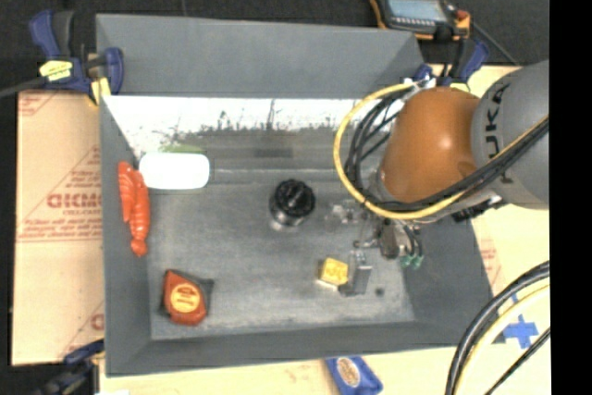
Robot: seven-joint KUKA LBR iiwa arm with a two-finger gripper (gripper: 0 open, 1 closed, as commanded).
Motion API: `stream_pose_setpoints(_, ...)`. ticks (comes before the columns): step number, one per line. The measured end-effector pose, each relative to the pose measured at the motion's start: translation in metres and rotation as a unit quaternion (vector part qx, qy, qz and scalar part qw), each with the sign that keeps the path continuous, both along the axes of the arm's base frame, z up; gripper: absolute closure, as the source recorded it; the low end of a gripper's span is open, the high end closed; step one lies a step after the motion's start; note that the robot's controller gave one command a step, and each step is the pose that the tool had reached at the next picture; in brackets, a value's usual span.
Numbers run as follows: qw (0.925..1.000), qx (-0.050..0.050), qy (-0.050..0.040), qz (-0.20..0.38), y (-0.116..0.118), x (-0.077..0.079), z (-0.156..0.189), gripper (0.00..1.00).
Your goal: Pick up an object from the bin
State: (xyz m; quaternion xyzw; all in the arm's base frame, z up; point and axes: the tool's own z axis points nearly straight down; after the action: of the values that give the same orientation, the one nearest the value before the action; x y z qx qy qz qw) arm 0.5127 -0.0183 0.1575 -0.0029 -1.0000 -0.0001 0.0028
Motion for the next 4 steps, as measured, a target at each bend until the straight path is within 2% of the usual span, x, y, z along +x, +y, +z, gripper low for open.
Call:
stream_pose_setpoints(1, 1.0, 0.0, -0.0041, 0.0, 0.0, 0.002, 0.004, 0.0)
stream_pose_setpoints(2, 1.0, -0.001, -0.0083, -0.002, -0.003, 0.006, -0.037, 0.0)
stream_pose_setpoints(3, 0.9999, -0.001, -0.005, -0.011, -0.049, 0.011, -0.069, 1.0)
stream_pose_setpoints(4, 0.9999, -0.001, -0.005, -0.011, -0.049, 0.011, -0.068, 1.0)
